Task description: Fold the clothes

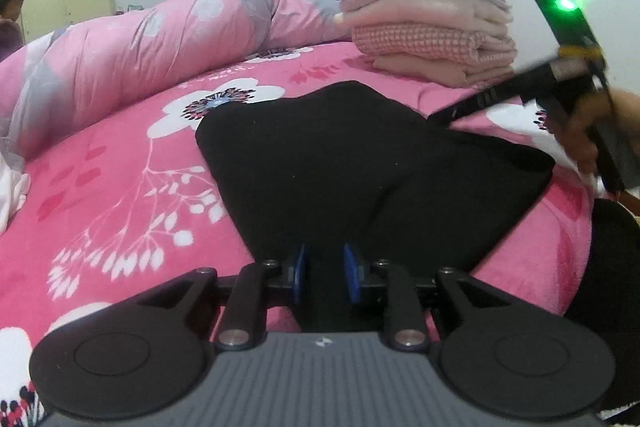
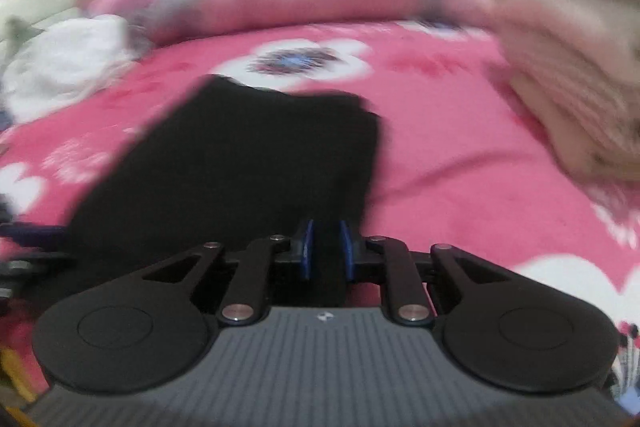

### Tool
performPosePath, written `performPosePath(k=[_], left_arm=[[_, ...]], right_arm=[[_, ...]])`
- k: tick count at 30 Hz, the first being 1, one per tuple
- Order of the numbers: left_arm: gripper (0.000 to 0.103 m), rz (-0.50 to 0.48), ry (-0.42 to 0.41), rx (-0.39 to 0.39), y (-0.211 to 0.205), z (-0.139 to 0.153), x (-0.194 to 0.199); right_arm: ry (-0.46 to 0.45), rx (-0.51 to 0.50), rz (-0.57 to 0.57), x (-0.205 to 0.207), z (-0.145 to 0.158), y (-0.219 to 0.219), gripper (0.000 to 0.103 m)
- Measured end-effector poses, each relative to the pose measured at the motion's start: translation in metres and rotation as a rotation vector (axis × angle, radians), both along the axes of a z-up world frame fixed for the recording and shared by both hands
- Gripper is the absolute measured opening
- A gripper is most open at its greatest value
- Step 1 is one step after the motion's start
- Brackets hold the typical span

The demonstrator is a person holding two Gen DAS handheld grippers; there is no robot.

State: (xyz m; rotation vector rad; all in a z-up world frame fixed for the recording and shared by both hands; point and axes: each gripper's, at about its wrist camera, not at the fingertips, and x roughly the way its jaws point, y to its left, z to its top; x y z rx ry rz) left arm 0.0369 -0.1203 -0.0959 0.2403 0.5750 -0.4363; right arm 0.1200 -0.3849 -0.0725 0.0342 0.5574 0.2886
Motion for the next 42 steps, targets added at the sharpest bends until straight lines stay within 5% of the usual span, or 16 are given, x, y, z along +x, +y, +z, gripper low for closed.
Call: performPosePath(k=[3, 6, 10, 14, 17, 21, 26, 32, 34, 36, 39, 42], left_arm=[[0.024, 0.010, 0.018, -0.021, 0.005, 0.000, 0.003], [0.024, 0.014, 0.017, -0.020, 0.005, 0.001, 0.001], [0.024, 0.019, 0.010, -0.019, 0.004, 0.002, -0.002], [0.035, 0.027, -0.036, -0.028, 0.006, 0.008, -0.008], [0.038, 0.003, -0.085, -0.019, 0.003, 0.011, -0.011], [0.039, -0.025, -0.040, 0.003, -0.003, 0.003, -0.006], [0.042, -0.029, -0.023, -0.005, 0.002, 0.001, -0.005], [0.042, -0.032, -0.021, -0.004, 0.004, 0.000, -0.007], [0.042, -0.036, -0.013, -0.003, 0.005, 0.001, -0.006], [0.043, -0.040, 0.004, -0.017, 0.008, 0.002, -0.003], [0.044, -0.042, 0.033, -0.053, 0.014, 0.002, 0.003], [0.044, -0.045, 0.031, -0.067, 0.016, 0.000, 0.002]], right_arm=[[0.018, -0.020, -0.084, 0.017, 0.000, -0.013, 0.013], [0.013, 0.024, 0.019, 0.020, 0.002, 0.001, 0.013], [0.114, 0.014, 0.038, 0.045, -0.023, 0.000, 0.019], [0.079, -0.021, -0.128, 0.054, -0.004, -0.010, 0.020], [0.063, 0.045, -0.042, 0.056, 0.010, -0.002, 0.019], [0.155, 0.136, 0.032, 0.075, -0.006, 0.010, 0.018], [0.288, 0.242, -0.282, 0.093, -0.017, -0.041, 0.016], [0.225, 0.273, -0.035, 0.097, 0.012, 0.003, 0.015], [0.309, 0.254, -0.039, 0.123, -0.003, 0.014, 0.015], [0.393, 0.242, -0.123, 0.156, -0.017, 0.009, 0.005], [0.350, 0.196, -0.291, 0.174, 0.001, -0.005, 0.012], [0.313, 0.194, -0.160, 0.166, 0.023, 0.010, 0.012]])
